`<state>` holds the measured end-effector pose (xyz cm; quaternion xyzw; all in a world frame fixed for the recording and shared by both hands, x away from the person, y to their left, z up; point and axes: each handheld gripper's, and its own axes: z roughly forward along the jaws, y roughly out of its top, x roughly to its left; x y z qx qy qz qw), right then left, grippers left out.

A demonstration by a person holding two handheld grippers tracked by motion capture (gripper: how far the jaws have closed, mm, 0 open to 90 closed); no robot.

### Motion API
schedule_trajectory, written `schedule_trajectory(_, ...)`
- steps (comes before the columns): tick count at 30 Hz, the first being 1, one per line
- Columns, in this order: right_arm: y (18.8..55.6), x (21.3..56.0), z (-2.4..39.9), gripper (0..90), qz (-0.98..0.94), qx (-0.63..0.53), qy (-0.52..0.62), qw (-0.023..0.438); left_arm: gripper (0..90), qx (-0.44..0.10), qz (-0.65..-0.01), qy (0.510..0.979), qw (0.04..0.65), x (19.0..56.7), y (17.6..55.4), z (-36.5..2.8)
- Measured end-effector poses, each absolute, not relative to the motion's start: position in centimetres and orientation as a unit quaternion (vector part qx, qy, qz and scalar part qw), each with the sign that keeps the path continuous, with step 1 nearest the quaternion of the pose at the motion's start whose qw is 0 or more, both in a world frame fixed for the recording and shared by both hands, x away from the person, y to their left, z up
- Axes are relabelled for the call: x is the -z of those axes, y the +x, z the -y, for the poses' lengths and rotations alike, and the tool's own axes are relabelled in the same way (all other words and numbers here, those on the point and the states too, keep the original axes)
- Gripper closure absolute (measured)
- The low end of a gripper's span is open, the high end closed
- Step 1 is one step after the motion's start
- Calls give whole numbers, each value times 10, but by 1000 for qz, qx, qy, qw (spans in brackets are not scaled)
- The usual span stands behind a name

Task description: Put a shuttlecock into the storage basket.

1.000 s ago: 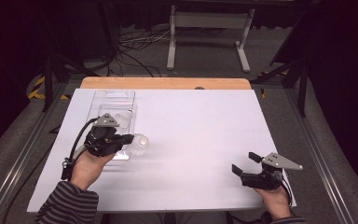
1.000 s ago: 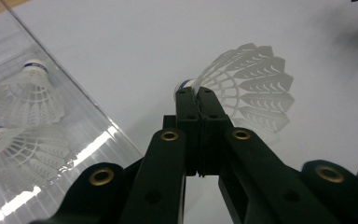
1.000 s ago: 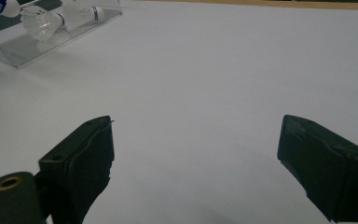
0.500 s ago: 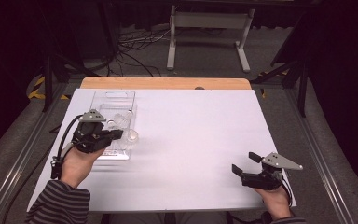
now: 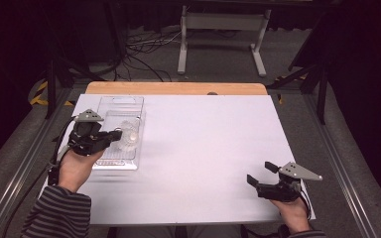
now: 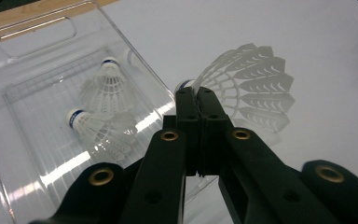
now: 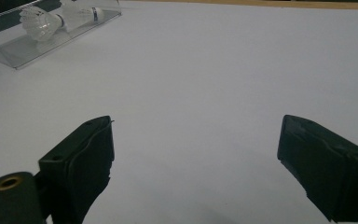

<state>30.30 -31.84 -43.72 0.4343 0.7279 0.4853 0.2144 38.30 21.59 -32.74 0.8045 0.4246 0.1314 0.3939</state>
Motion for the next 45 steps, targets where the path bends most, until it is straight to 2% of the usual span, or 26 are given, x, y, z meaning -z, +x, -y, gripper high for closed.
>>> schedule_trajectory(45, 303, 437, 318, 115, -729, -484, 433, 214, 892, -152, -509, 766, 363, 342, 441, -243)
